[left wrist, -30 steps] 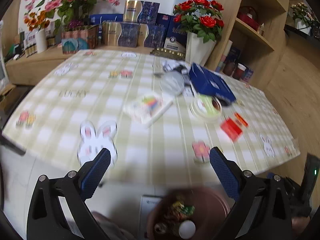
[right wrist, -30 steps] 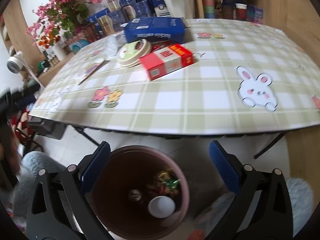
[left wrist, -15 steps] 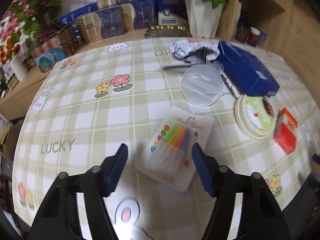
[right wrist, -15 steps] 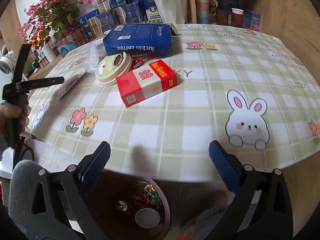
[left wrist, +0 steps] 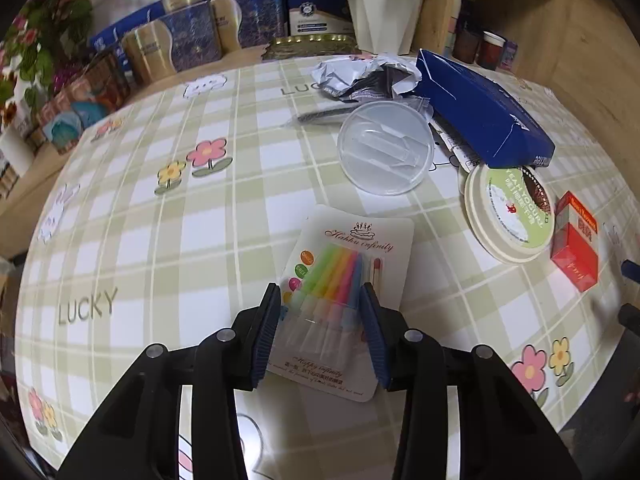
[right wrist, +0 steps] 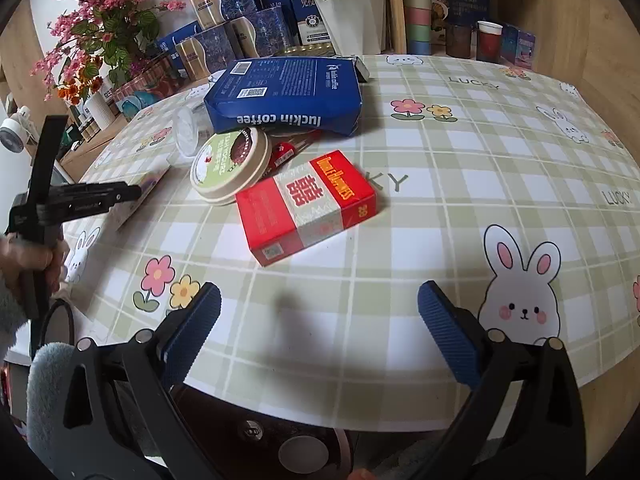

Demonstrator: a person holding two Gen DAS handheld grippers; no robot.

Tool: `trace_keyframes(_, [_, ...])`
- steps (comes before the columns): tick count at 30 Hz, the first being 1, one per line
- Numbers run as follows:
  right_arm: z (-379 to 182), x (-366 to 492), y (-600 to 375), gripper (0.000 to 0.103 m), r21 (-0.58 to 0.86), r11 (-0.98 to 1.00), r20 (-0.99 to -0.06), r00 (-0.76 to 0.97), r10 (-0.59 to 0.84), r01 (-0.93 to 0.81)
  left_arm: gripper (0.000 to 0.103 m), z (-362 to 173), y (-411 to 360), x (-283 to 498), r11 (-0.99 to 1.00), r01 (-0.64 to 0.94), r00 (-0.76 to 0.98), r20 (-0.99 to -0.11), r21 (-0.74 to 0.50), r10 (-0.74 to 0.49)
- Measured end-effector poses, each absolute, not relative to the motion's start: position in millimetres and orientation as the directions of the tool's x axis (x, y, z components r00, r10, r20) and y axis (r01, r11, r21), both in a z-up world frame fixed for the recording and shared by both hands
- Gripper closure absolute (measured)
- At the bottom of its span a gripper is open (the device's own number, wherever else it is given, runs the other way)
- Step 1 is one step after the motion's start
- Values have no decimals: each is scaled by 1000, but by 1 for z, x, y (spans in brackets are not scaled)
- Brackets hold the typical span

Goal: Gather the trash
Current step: 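Grasp the birthday candle card with the left tool while the right tool reaches toward the red cigarette box, then close the right tool on the red Double Happiness box while the left tool holds the candle card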

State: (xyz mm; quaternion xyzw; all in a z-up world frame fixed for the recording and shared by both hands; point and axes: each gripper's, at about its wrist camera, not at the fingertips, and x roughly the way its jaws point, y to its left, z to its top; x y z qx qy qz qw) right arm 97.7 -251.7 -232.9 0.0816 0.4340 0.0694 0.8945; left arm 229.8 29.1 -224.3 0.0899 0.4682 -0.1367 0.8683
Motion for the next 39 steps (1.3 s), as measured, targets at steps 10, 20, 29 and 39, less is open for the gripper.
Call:
trace_keyframes(10, [-237,130,-239,6,206,977,-785,587,197,-53,64,-225,26,199,968,253,530,-836,-7,-144])
trace_keyframes(20, [-251,179,-224,6,15,969,-845,515,144,-246,63,-227,25,183,977,204,528,-834,-57,-159])
trace_keyframes(29, [-254,191,-233,5,47,972,-849,503,160,-229,63,-228,23,178,981,185,540,-829,-49,-143])
trace_keyframes(39, [-249,188,-229,12,45,973,-851,500,157,-228,66,-225,27,170,976,186,503,-842,-116,-196])
